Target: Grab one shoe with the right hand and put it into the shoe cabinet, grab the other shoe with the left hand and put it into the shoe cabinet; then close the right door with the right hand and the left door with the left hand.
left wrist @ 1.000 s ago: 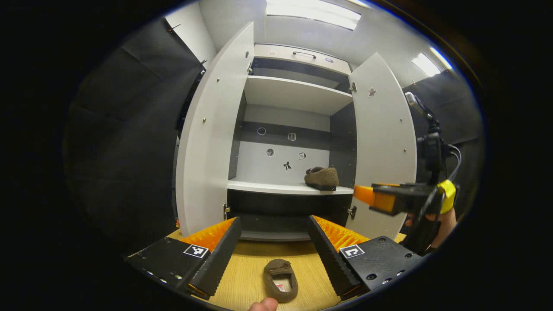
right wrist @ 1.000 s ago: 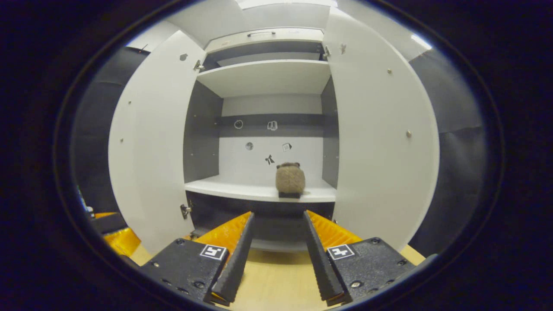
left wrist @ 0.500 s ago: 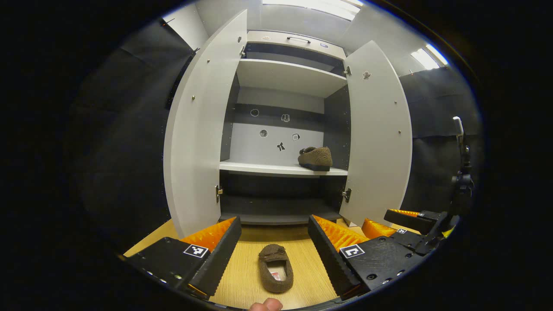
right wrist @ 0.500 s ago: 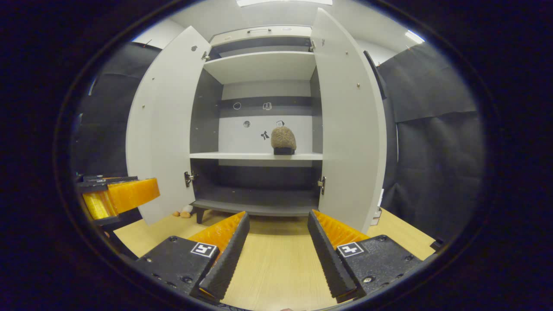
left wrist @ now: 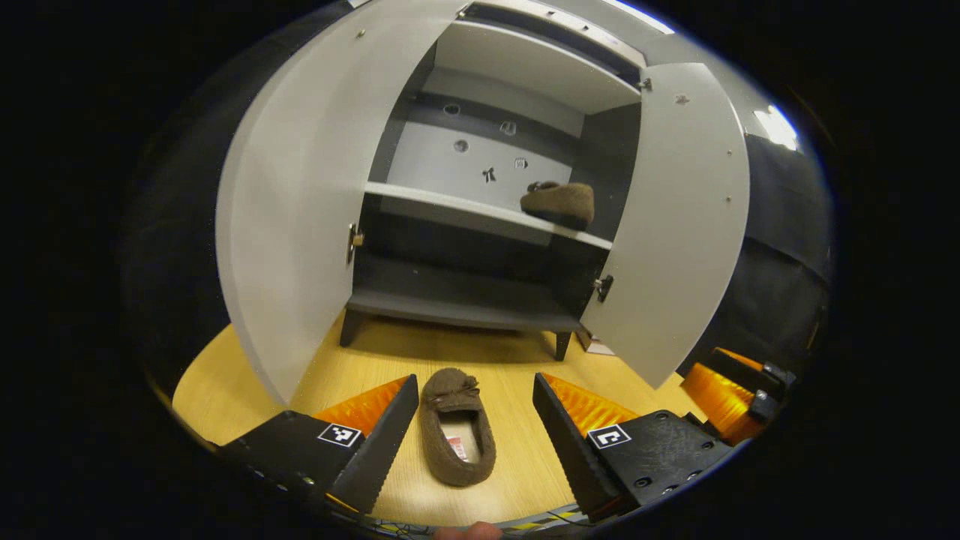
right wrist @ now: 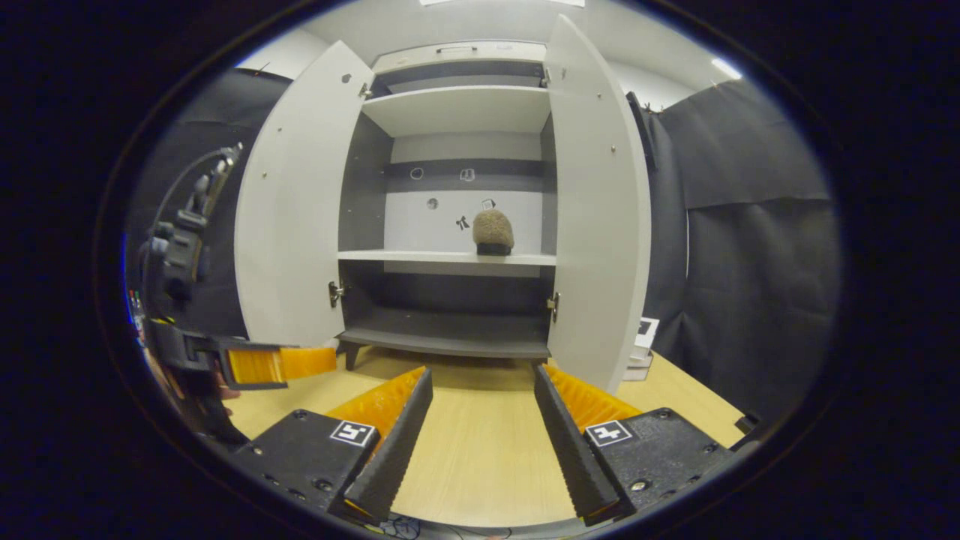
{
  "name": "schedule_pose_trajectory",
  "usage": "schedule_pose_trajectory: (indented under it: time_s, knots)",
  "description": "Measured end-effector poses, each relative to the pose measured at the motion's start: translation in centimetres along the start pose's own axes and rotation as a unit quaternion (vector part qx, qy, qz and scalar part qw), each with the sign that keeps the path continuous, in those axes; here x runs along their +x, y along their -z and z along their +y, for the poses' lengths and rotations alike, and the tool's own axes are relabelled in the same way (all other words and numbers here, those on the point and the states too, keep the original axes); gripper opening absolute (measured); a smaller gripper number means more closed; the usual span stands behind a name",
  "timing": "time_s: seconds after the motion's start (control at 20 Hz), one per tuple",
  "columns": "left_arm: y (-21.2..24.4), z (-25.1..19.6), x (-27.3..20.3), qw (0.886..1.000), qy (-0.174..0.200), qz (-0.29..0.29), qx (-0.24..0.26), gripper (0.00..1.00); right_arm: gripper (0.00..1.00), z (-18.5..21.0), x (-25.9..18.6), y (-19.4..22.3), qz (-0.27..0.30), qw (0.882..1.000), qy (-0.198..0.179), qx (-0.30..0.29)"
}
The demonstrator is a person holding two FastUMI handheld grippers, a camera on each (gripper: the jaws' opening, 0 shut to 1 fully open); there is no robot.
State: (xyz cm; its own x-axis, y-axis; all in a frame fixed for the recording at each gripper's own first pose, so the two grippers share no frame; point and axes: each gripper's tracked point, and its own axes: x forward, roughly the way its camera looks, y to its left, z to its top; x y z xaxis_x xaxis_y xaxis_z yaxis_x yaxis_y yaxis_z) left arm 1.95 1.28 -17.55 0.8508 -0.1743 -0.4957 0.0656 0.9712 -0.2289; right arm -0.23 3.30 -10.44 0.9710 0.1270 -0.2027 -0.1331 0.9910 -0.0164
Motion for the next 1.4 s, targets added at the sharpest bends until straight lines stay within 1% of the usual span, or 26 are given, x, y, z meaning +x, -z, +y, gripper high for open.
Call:
schedule_pose_trajectory:
  time_s: [0.05, 0.1, 0.2, 0.3, 0.4, 0.5, 0.6, 0.7, 0.75, 0.8, 0.85, 0.9, 0.95, 1.0, 1.05, 1.15, 1.2, 1.25, 1.3, 1.35, 1.4]
  knots:
    - [1.8, 0.8, 1.2, 1.000, -0.005, 0.027, -0.010, 0.92, 0.87, -0.1, -0.1, 0.1, 0.003, 1.000, 0.001, 0.002]
    - [3.6, 1.8, 2.4, 0.999, -0.013, 0.050, -0.018, 0.93, 0.88, -0.1, -0.2, 0.3, 0.007, 1.000, 0.003, 0.003]
    - [6.4, 3.5, 3.7, 0.995, -0.036, 0.088, -0.018, 0.93, 0.88, -0.5, -0.3, 0.4, 0.011, 1.000, 0.007, 0.004]
    - [7.4, 4.4, 4.5, 0.994, -0.045, 0.099, -0.014, 0.93, 0.88, -0.9, -0.4, 0.6, 0.016, 1.000, 0.015, 0.003]
    - [7.6, 4.6, 4.4, 0.993, -0.049, 0.108, -0.011, 0.93, 0.87, -1.2, -0.4, 1.0, 0.024, 0.999, 0.022, 0.005]
    - [8.1, 4.8, 4.9, 0.992, -0.055, 0.115, -0.015, 0.93, 0.88, -1.4, -0.2, 1.3, 0.033, 0.999, 0.025, 0.008]
    - [8.2, 5.2, 5.4, 0.990, -0.069, 0.119, -0.023, 0.93, 0.87, -1.5, -0.1, 1.5, 0.040, 0.999, 0.027, 0.010]
    - [8.4, 5.0, 5.5, 0.990, -0.074, 0.118, -0.027, 0.89, 0.87, -1.4, 0.1, 1.6, 0.043, 0.999, 0.028, 0.009]
    - [8.5, 5.0, 5.6, 0.990, -0.070, 0.121, -0.031, 0.79, 0.87, -1.3, 0.2, 1.7, 0.044, 0.999, 0.028, 0.006]
    - [8.4, 4.8, 5.6, 0.990, -0.067, 0.121, -0.036, 0.74, 0.87, -1.2, 0.3, 1.7, 0.045, 0.999, 0.027, 0.004]
    - [8.4, 4.7, 6.0, 0.990, -0.065, 0.117, -0.040, 0.67, 0.88, -1.1, 0.4, 1.7, 0.046, 0.999, 0.027, 0.003]
    - [8.3, 4.5, 6.3, 0.991, -0.061, 0.112, -0.045, 0.64, 0.88, -1.0, 0.6, 1.7, 0.047, 0.999, 0.027, 0.001]
    - [8.3, 4.2, 6.6, 0.991, -0.056, 0.110, -0.050, 0.53, 0.88, -1.0, 0.7, 1.8, 0.050, 0.998, 0.027, 0.000]
    - [8.4, 4.0, 6.6, 0.991, -0.056, 0.111, -0.054, 0.48, 0.87, -0.9, 0.8, 2.0, 0.052, 0.998, 0.026, -0.001]
    - [8.4, 4.2, 6.8, 0.991, -0.058, 0.109, -0.055, 0.35, 0.88, -0.9, 1.0, 2.0, 0.053, 0.998, 0.026, -0.002]
    - [8.2, 4.5, 7.2, 0.991, -0.063, 0.101, -0.061, 0.32, 0.88, -0.8, 1.3, 2.2, 0.056, 0.998, 0.025, -0.002]
    - [8.0, 4.3, 7.1, 0.991, -0.060, 0.096, -0.071, 0.18, 0.88, -0.7, 1.3, 2.4, 0.058, 0.998, 0.023, -0.002]
    - [7.9, 4.6, 6.6, 0.991, -0.068, 0.091, -0.075, 0.18, 0.88, -0.6, 1.4, 2.5, 0.060, 0.998, 0.022, -0.003]
    - [7.6, 4.8, 7.0, 0.991, -0.074, 0.081, -0.080, 0.07, 0.88, -0.6, 1.6, 2.7, 0.062, 0.998, 0.021, -0.003]
    - [7.7, 4.8, 6.8, 0.990, -0.080, 0.085, -0.081, 0.02, 0.88, -0.5, 1.7, 2.7, 0.063, 0.998, 0.019, -0.003]
    - [7.7, 4.6, 6.8, 0.990, -0.084, 0.083, -0.081, 0.00, 0.88, -0.4, 1.7, 2.7, 0.063, 0.998, 0.018, -0.004]
